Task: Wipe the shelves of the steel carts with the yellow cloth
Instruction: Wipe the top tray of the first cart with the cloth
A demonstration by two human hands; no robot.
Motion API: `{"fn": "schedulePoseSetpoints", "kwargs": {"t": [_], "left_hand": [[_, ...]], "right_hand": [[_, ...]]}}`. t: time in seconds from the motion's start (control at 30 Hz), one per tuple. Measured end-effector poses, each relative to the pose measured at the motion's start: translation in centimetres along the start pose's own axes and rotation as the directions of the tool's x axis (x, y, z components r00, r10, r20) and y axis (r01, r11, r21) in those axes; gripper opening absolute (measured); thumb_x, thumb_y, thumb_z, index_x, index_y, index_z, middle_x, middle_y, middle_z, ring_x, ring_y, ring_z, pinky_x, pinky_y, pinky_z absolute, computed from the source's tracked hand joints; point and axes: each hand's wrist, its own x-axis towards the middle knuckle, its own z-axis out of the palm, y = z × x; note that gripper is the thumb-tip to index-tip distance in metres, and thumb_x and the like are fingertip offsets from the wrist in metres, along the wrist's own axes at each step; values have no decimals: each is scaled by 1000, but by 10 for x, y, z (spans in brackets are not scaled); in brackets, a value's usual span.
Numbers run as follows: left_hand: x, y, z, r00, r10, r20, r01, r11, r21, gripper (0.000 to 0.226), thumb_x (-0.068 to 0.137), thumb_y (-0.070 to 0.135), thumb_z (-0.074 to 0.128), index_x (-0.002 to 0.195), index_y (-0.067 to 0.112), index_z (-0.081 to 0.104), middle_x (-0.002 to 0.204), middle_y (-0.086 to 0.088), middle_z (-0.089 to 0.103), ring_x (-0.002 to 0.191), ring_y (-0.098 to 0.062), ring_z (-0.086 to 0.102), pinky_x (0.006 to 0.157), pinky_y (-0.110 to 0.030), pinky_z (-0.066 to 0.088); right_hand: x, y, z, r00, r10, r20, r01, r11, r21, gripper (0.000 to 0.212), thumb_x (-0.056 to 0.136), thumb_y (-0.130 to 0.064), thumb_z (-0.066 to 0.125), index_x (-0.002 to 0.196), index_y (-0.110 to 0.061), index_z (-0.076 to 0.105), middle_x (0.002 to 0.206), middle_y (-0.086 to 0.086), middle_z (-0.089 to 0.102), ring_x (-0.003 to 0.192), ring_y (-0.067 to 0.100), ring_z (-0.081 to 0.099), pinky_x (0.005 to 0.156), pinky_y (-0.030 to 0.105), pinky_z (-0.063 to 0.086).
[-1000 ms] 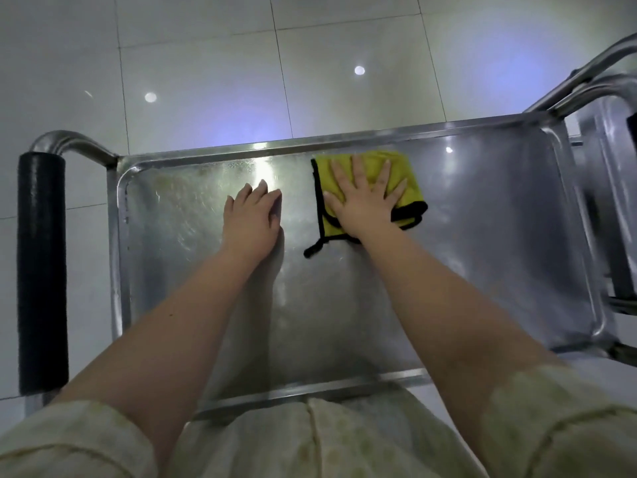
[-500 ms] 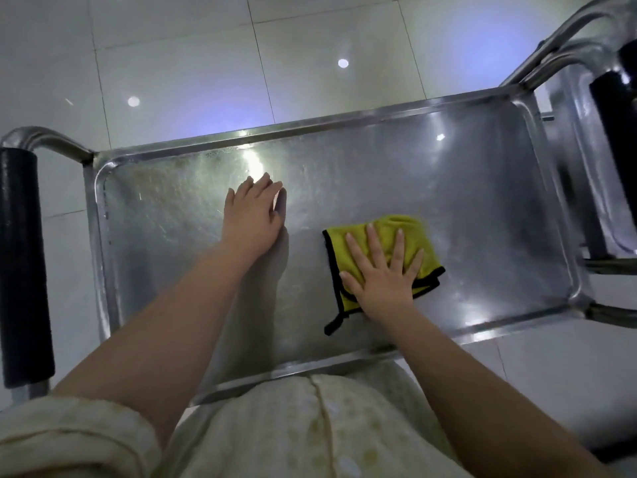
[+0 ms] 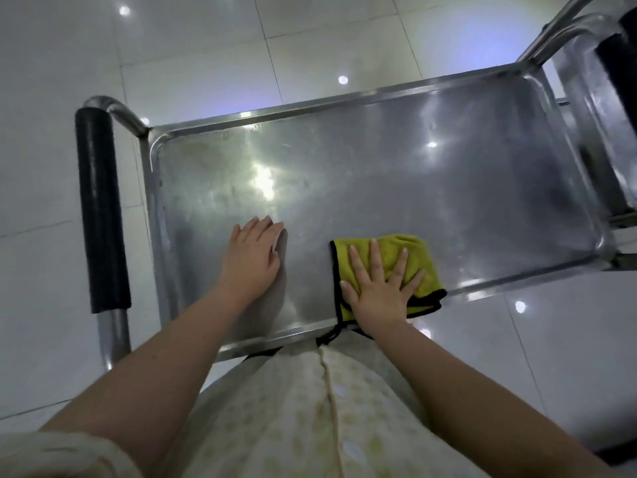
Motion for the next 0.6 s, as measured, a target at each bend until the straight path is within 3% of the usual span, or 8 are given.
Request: {"fn": "schedulePoseSetpoints", "kwargs": {"t": [0.17,0.3,0.4,0.47,0.53,0.6], "left_hand": [[-61,-27,2,973,-225,-51,209,953,-222,50,94,14,51,143,13,42,151,-12,37,142,-30,26,118,-48,17],[-101,-46,9,946,-324,-2,308,900,-308,52,99,18,43,150,18,30,159,-6,22,148,-23,11,121,-43,4],[-113,-50,15,957,-289,10,282,926,-252,53,102,24,37,152,22,23,162,-2,15,149,-21,4,119,-37,-7],[-111,-45,18,968,-251,15,248,942,-224,55,102,26,34,154,25,17,163,-1,9,149,-21,-2,116,-34,-10],[-102,-33,22,979,-197,53,204,965,-163,58,102,31,32,155,28,8,163,0,0,149,-23,-8,118,-42,-8],[-91,-14,30,982,-162,96,165,986,-22,58,103,43,25,153,34,-2,162,0,-11,148,-28,-14,116,-55,-6]], "right_hand": [[-25,-119,21,963,-270,16,271,961,-57,67,89,-73,1,141,-48,-32,153,-7,-38,130,48,-43,94,74,-28],[-43,-170,28,879,-475,40,475,867,-148,67,92,-70,16,150,-47,-10,157,-8,-26,134,50,-34,94,73,-29],[-38,-165,20,864,-503,1,502,862,-66,63,94,-66,15,151,-48,-5,160,-15,-17,143,41,-25,101,68,-27],[-31,-146,11,851,-524,-38,524,851,-2,58,98,-60,16,152,-46,0,162,-16,-6,148,27,-15,108,63,-18],[-24,-121,2,842,-534,-75,538,842,43,55,101,-53,21,153,-41,9,163,-12,1,150,22,-8,115,57,-2],[-15,-96,-6,873,-476,-106,485,870,87,52,103,-47,27,153,-39,15,163,-10,5,150,26,-6,117,50,2]]}}
